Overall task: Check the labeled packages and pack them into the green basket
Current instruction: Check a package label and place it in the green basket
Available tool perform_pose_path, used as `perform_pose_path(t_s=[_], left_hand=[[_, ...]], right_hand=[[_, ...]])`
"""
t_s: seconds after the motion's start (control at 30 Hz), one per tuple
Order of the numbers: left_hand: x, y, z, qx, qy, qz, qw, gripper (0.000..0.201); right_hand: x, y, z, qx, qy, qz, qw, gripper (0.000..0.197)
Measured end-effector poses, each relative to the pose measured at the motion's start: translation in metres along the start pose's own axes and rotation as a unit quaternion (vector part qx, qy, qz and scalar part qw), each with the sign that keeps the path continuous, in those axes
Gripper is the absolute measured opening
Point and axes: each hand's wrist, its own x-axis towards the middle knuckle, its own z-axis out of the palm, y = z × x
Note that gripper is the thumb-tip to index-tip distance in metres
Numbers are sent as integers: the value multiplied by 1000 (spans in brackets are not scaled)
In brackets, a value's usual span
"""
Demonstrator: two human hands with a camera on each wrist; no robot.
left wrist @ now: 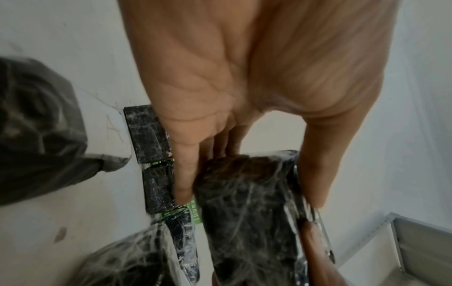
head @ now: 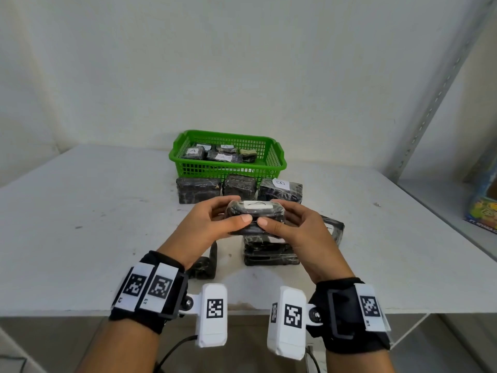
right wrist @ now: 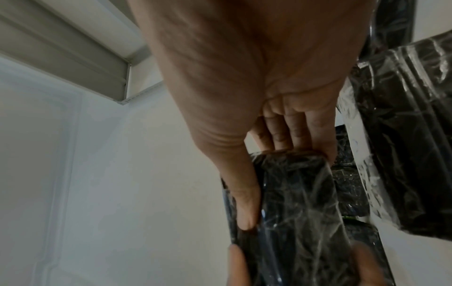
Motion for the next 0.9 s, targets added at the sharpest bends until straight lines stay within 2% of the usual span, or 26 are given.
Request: perform_pose_path(t_s=[0.2,0.3,0.33,0.4,0.5,0.7,0.8,0.87,0.9], left_hand=[[-1,0,-3,79,29,54,995,59],[-3,1,0,65,28,89,993,61],[-3,1,1,56,22,100,993,63],[-3,1,1,57,7,116,992,66],[-5,0,2,68,-26,123,990,72],[-10,-4,6,44,-69,63,995,79],[-10,-8,11,-40,-62,25,997,84],[-7,-7,13,-80,-23,5,997,76],[-5,-6,14,-64,-5,9,998,66]], right_hand=[[-3,-2,0,-5,-20,-11,1000,84],[-5,-1,0,0,-45,23,999,90],[-6,-1,0,20,-59,43,997,86],[-9,-3,2,75,-76,69,992,67],[-10,-7,3,116,-41,63,990,52],[-12,-10,1,114,-27,35,992,38],[-12,-9,-4,94,-33,21,995,12],[-13,-9,-5,81,-38,15,996,21],[-13,-9,-4,72,-37,13,997,32]])
